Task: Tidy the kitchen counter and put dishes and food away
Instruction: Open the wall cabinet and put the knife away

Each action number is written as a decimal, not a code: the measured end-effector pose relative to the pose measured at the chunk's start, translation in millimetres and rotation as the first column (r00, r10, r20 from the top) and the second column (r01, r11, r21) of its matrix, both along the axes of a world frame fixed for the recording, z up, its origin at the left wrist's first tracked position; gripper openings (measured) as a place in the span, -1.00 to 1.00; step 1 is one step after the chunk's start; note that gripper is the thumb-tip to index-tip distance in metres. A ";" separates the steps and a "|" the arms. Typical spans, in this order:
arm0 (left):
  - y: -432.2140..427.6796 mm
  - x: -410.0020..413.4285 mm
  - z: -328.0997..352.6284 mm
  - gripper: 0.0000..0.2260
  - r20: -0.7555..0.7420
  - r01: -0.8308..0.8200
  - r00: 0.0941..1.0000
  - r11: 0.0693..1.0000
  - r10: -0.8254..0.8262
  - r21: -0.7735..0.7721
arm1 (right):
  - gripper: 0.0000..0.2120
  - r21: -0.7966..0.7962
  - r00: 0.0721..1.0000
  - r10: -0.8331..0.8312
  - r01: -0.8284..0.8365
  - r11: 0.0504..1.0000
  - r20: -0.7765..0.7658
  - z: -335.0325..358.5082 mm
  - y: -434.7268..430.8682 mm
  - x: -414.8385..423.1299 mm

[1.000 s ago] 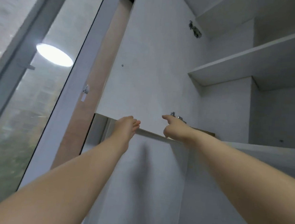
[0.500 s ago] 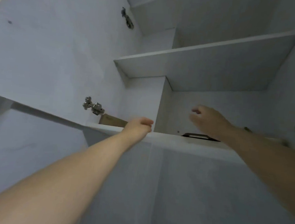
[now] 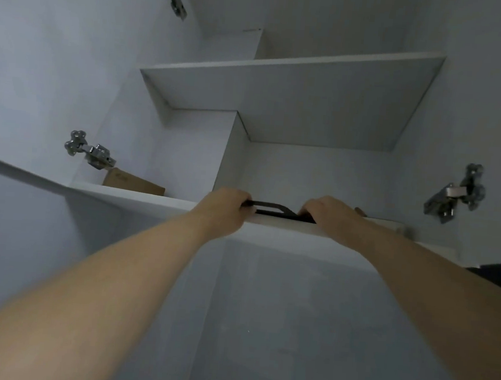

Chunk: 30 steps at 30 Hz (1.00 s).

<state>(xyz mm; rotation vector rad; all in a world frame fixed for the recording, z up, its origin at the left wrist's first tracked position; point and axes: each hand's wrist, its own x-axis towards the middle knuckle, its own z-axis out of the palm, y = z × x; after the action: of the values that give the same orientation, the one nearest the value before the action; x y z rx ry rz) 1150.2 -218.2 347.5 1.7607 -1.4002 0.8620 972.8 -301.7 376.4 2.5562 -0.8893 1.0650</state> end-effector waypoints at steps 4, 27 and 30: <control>16.6 3.4 -0.6 -0.77 0.041 -0.073 0.996 0.996 0.075 -0.045 | -0.73 0.069 0.986 0.163 -0.165 0.984 0.027 -0.2 -7.8 -1.3; 69.0 -54.5 -11.6 -0.61 -0.756 0.424 -0.069 0.667 -0.651 -0.613 | -0.78 -0.431 0.996 -0.055 0.017 0.902 -0.074 -10.5 31.4 1.3; 80.0 -66.8 -8.1 -0.76 -0.717 0.405 -0.070 0.637 -0.693 -0.655 | -0.78 -0.460 0.995 -0.064 0.018 0.888 -0.083 -12.6 42.8 -9.2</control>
<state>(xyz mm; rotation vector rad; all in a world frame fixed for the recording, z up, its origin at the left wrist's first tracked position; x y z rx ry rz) 1083.4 -138.2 339.4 0.8543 -0.8334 -0.5852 963.6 -258.9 363.7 2.1610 -0.5767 0.9891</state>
